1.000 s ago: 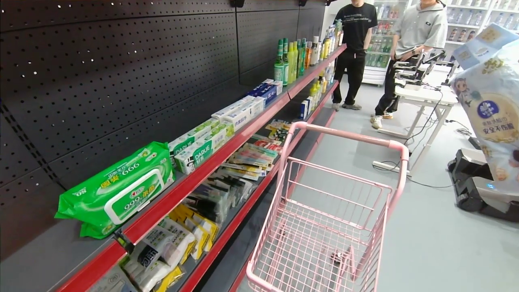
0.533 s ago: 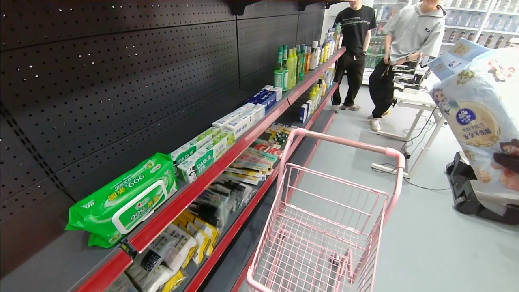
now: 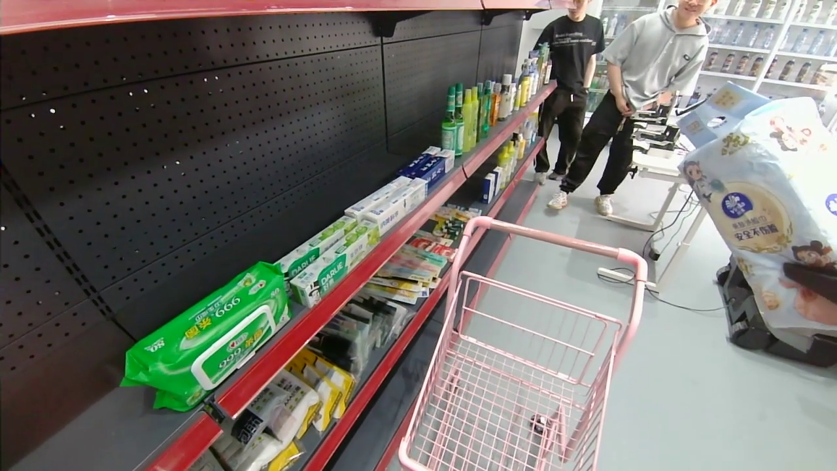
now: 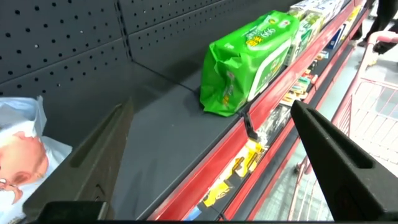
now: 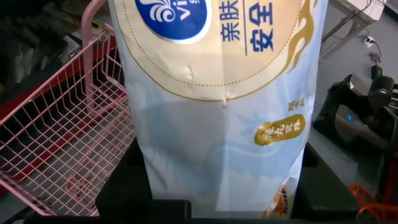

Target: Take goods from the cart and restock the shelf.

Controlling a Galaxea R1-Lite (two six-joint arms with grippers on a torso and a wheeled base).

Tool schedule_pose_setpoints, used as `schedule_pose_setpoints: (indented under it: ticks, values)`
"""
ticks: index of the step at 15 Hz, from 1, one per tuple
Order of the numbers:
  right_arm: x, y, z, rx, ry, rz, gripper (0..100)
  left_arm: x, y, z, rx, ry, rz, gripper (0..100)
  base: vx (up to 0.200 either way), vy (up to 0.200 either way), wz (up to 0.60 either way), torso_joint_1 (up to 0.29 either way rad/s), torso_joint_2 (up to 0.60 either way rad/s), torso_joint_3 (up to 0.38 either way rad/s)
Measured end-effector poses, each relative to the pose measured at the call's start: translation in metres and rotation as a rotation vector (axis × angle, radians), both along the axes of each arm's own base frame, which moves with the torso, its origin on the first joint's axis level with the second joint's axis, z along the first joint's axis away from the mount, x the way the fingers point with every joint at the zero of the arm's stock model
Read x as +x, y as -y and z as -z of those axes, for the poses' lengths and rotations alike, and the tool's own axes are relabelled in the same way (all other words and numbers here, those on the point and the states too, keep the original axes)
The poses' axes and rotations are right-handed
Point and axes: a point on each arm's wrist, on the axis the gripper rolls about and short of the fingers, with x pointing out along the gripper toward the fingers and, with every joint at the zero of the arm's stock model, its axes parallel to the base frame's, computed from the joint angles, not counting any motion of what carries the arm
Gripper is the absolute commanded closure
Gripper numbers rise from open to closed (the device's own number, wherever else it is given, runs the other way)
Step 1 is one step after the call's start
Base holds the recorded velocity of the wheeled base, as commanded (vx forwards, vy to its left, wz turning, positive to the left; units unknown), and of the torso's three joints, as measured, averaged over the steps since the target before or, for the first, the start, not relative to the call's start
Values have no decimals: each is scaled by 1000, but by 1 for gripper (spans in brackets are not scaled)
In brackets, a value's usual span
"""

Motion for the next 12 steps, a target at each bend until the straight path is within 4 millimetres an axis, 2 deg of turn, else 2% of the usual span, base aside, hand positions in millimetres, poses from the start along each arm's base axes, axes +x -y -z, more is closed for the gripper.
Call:
schedule_pose_setpoints:
  ticks: [5,12]
  values:
    - [-7,-1,10,3,-22,-1,100,0,0,0,0,0,-1,0,0,0,0,93,-193,-112]
    - [-11,-2,12,1,-22,3,100,0,0,0,0,0,0,0,0,0,0,63,-134,-65]
